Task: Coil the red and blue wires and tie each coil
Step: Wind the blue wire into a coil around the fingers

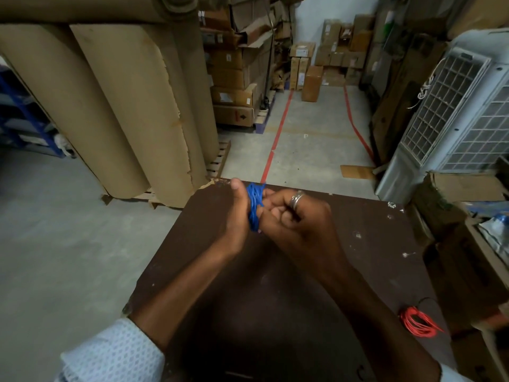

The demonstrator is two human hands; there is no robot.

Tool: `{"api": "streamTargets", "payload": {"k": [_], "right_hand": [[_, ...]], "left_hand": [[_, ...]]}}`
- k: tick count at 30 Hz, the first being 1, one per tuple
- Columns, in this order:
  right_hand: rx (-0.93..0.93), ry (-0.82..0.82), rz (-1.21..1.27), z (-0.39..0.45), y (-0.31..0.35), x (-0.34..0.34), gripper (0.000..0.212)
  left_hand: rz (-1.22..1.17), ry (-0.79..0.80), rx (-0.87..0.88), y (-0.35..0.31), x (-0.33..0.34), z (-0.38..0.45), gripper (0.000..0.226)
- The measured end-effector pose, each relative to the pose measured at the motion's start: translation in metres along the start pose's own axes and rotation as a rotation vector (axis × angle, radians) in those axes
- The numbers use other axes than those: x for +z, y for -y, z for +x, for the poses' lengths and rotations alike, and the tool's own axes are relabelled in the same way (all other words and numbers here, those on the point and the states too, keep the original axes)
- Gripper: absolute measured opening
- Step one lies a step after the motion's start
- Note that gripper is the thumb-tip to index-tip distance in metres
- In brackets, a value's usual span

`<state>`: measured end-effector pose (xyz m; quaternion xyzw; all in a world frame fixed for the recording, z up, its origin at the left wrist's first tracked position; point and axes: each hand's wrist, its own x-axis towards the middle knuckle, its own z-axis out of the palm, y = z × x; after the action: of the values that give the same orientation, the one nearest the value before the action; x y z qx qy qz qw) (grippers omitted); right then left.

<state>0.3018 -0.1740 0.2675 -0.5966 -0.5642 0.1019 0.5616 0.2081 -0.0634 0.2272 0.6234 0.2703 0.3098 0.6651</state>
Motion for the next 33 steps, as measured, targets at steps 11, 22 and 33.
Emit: {"api": "streamTargets", "payload": {"k": [11,22,33], "right_hand": [[0.249,-0.253,0.206,0.019,-0.017,-0.031,0.007],[0.435,-0.111,0.430,-0.021,-0.044,-0.007,0.015],[0.429,-0.043,0.491,-0.022,-0.039,0.003,0.038]], "left_hand": [[0.282,0.060,0.068,-0.013,0.018,-0.029,0.079],[0.063,-0.059,0.033,-0.026,0.025,-0.042,0.066],[-0.043,-0.157,0.018,-0.030,0.024,-0.042,0.058]]}}
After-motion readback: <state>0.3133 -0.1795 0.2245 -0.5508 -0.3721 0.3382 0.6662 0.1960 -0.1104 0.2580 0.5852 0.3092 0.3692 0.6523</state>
